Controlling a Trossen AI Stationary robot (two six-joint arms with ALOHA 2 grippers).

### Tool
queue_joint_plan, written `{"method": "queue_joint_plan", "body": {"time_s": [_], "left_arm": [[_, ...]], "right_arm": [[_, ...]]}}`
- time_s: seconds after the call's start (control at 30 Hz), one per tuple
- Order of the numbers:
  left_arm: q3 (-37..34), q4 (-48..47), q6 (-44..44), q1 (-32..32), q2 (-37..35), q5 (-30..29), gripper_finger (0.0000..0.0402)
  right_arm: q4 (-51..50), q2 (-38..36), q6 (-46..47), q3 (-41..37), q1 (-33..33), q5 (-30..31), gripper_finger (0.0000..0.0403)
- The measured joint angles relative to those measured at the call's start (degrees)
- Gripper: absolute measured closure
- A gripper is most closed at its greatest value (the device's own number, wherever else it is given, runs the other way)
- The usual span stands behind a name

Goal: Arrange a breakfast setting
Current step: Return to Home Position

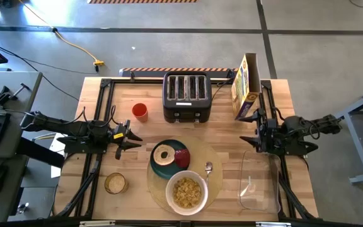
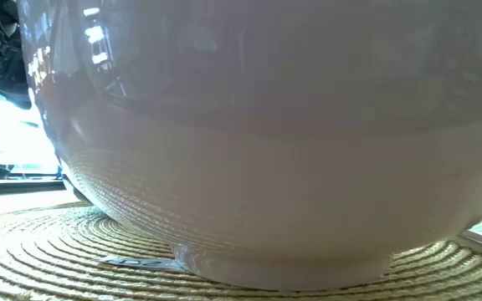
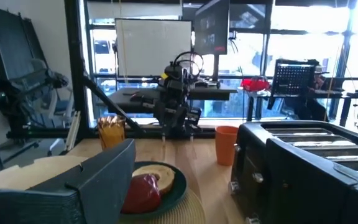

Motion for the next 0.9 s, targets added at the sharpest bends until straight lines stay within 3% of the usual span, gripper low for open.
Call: {"method": "queue_joint_plan", "body": {"time_s": [0.4,0.63,0.9], "left_arm": [[0.0,0.0,0.0,0.0,0.0,0.1,0.0289],[0.0,0.0,0.0,0.0,0.0,0.1,0.0289],[0.0,0.0,0.0,0.0,0.0,0.1,0.0289]], "right_arm": [[-2.0,0.2,3.5,-0.7,0.0,-0.4,0.0056],[7.7,0.2,4.6,-7.5,0.0,-0.7,0.0056],[6.3,0.2,6.5,-7.5,0.0,-0.5,0.0056]]}}
